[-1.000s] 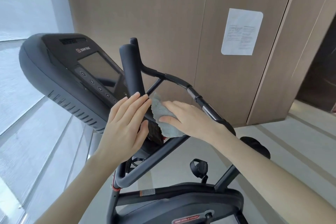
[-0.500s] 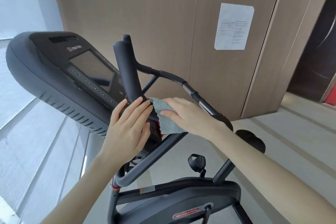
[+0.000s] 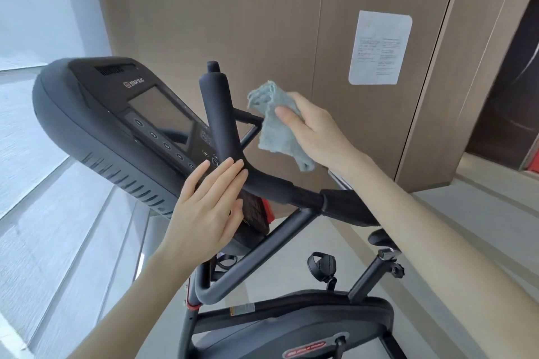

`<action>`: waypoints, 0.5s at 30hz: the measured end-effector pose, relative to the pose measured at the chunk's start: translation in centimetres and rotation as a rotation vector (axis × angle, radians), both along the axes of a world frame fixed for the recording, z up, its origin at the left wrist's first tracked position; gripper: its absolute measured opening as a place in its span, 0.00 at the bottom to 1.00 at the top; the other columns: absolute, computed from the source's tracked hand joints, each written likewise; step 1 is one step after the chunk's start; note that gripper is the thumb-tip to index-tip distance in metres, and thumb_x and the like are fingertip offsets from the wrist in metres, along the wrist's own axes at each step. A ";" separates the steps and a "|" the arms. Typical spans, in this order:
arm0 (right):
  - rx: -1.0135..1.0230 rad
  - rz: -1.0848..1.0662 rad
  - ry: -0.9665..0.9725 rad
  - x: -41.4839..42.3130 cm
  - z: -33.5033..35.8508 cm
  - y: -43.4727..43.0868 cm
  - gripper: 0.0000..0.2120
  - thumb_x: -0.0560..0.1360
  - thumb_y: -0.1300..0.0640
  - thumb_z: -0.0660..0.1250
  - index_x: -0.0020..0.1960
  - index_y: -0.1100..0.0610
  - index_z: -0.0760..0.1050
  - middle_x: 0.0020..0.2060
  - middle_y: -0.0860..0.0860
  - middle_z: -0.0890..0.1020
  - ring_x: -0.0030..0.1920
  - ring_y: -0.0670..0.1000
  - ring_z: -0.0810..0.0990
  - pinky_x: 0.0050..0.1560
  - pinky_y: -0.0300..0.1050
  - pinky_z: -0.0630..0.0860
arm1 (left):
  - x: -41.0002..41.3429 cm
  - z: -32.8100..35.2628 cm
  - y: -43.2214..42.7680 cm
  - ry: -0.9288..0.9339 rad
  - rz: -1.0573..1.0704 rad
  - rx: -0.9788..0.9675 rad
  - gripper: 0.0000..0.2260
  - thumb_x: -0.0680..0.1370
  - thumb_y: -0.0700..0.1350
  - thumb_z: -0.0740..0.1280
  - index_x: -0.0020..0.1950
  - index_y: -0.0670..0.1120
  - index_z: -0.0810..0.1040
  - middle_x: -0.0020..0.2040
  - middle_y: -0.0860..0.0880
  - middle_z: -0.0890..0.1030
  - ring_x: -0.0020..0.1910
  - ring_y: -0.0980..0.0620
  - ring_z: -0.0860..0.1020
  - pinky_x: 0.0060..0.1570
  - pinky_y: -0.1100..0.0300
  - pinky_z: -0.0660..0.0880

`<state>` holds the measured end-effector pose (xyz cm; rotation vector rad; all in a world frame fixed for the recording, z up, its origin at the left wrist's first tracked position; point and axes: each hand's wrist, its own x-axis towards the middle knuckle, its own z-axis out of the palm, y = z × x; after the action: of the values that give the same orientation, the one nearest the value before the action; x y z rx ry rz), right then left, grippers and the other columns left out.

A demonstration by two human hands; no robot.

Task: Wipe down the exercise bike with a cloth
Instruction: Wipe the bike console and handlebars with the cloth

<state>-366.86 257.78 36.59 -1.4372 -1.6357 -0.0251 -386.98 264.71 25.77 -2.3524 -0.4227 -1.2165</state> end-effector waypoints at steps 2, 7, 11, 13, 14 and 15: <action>0.036 0.057 0.104 -2.2 1.1 2.4 0.14 0.81 0.47 0.54 0.61 0.51 0.70 0.50 0.43 0.79 0.50 0.42 0.78 0.48 0.34 0.73 | -0.5 0.4 0.0 -0.016 0.008 -0.002 0.17 0.79 0.42 0.58 0.65 0.38 0.76 0.67 0.42 0.74 0.68 0.46 0.71 0.70 0.44 0.62; -0.028 0.202 0.309 -5.3 -0.2 5.9 0.15 0.82 0.49 0.54 0.66 0.53 0.65 0.55 0.47 0.77 0.55 0.42 0.76 0.59 0.39 0.71 | -2.1 1.0 0.3 -0.056 0.043 0.000 0.18 0.79 0.43 0.58 0.66 0.37 0.74 0.67 0.42 0.74 0.69 0.46 0.69 0.70 0.45 0.61; -0.113 0.172 0.157 -4.3 -2.7 4.6 0.12 0.81 0.47 0.54 0.60 0.52 0.67 0.50 0.46 0.79 0.47 0.37 0.77 0.45 0.29 0.71 | -2.5 1.2 0.2 -0.086 0.044 -0.004 0.18 0.78 0.42 0.59 0.67 0.37 0.73 0.67 0.42 0.74 0.69 0.46 0.68 0.71 0.46 0.61; -0.197 0.077 -0.035 -3.5 -3.8 3.2 0.17 0.80 0.45 0.53 0.59 0.56 0.68 0.51 0.50 0.79 0.49 0.46 0.78 0.47 0.40 0.75 | -2.4 1.2 -0.1 -0.104 0.036 -0.009 0.18 0.78 0.42 0.59 0.67 0.37 0.73 0.67 0.42 0.74 0.69 0.45 0.69 0.71 0.46 0.61; -0.223 0.032 -0.154 -3.1 -4.2 2.5 0.17 0.80 0.44 0.53 0.57 0.57 0.68 0.50 0.52 0.79 0.48 0.51 0.78 0.45 0.47 0.75 | -2.3 1.2 -0.2 -0.109 0.029 -0.011 0.18 0.79 0.42 0.59 0.67 0.37 0.73 0.67 0.41 0.74 0.69 0.45 0.69 0.71 0.46 0.60; -0.221 -0.007 -0.283 -2.8 -4.5 1.8 0.17 0.80 0.44 0.53 0.53 0.58 0.67 0.47 0.53 0.79 0.46 0.53 0.78 0.42 0.50 0.73 | -2.1 1.1 -0.4 -0.109 0.022 -0.014 0.18 0.79 0.42 0.59 0.67 0.37 0.73 0.67 0.41 0.74 0.69 0.45 0.69 0.71 0.46 0.60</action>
<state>-369.64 259.60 32.09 -1.6658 -1.9109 -0.0551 -389.08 264.31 26.88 -2.2940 -0.4939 -1.3403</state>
